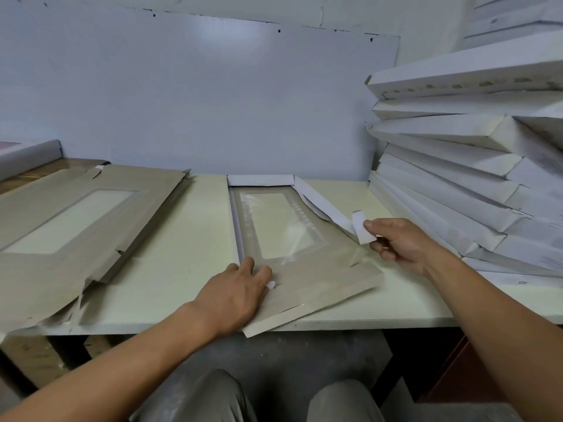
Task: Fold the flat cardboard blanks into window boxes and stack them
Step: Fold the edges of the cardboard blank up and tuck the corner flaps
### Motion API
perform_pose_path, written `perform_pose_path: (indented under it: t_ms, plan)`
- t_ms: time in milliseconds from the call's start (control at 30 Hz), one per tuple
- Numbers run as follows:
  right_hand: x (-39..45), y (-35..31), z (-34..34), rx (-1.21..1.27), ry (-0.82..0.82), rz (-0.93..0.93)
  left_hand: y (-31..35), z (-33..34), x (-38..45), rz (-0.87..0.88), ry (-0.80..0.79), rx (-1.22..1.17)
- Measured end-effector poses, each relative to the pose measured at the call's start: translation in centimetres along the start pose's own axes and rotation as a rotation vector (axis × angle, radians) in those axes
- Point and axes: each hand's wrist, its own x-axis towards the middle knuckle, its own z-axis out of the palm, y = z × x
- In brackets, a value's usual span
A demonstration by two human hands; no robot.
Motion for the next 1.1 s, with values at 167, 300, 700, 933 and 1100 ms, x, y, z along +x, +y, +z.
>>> perform_pose_path:
  t_ms: [167,300,700,933,1100]
  plan:
    - [-0.5,1.6,2.0,-0.617,-0.066,-0.241,-0.6,0.3,-0.1,0.036,0.009,-0.043]
    - [-0.7,1.5,2.1,-0.747,-0.065,-0.253,-0.9,0.3,-0.1,0.041,0.037,-0.073]
    - [-3.5,1.8,2.5,-1.037,-0.131,-0.476,-1.7,-1.3,-0.8,0.085,0.264,-0.264]
    - [-5.7,1.5,2.3,-1.100,-0.179,-0.620,-1.9,-1.9,-1.3,0.333,0.166,0.018]
    - [-7.4,0.3,2.2,-1.202,-0.247,-0.557,-1.9,-2.9,-2.9,0.418,-0.082,-0.022]
